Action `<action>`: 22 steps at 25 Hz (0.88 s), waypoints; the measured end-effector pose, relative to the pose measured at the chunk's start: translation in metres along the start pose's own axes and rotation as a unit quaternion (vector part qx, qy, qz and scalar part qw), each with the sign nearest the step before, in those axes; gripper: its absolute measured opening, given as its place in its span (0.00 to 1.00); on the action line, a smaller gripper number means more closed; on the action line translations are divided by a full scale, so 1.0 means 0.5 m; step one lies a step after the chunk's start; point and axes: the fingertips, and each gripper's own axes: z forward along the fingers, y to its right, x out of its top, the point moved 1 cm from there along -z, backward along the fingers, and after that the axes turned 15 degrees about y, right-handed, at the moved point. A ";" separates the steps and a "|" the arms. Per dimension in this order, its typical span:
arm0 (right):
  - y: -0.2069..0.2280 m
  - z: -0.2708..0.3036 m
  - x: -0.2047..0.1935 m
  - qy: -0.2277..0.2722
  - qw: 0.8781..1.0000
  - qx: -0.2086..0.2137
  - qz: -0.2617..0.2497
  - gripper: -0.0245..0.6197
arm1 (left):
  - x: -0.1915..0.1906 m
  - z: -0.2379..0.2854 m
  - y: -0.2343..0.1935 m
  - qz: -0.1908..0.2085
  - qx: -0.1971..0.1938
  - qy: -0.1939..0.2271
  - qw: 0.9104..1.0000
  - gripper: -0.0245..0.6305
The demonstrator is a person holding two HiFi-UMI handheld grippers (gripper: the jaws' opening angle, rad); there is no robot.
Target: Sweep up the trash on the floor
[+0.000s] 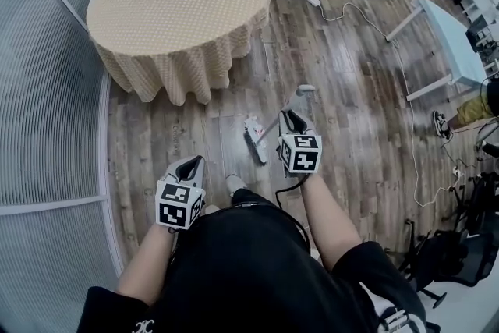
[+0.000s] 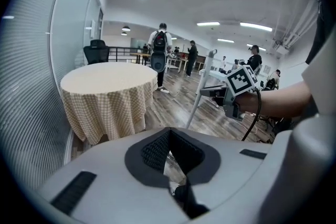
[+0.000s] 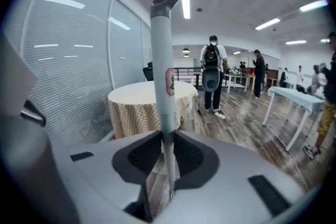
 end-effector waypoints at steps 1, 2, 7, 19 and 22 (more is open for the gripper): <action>-0.011 -0.015 0.028 0.013 1.000 0.015 -0.011 0.17 | 0.003 0.000 0.005 0.002 -0.003 0.005 1.000 0.03; -0.022 -0.030 0.055 0.025 0.999 0.028 -0.021 0.17 | 0.008 -0.001 0.010 0.001 -0.006 0.010 1.000 0.03; -0.064 -0.103 0.176 0.078 0.995 0.061 -0.033 0.16 | 0.089 -0.012 0.028 0.007 0.005 0.073 0.997 0.03; -0.136 -0.202 0.379 0.179 0.980 0.091 0.006 0.16 | 0.346 -0.006 0.074 0.044 -0.018 0.197 0.979 0.03; -0.158 -0.220 0.401 0.197 0.974 0.108 0.009 0.16 | 0.367 -0.015 0.079 0.052 -0.016 0.210 0.976 0.03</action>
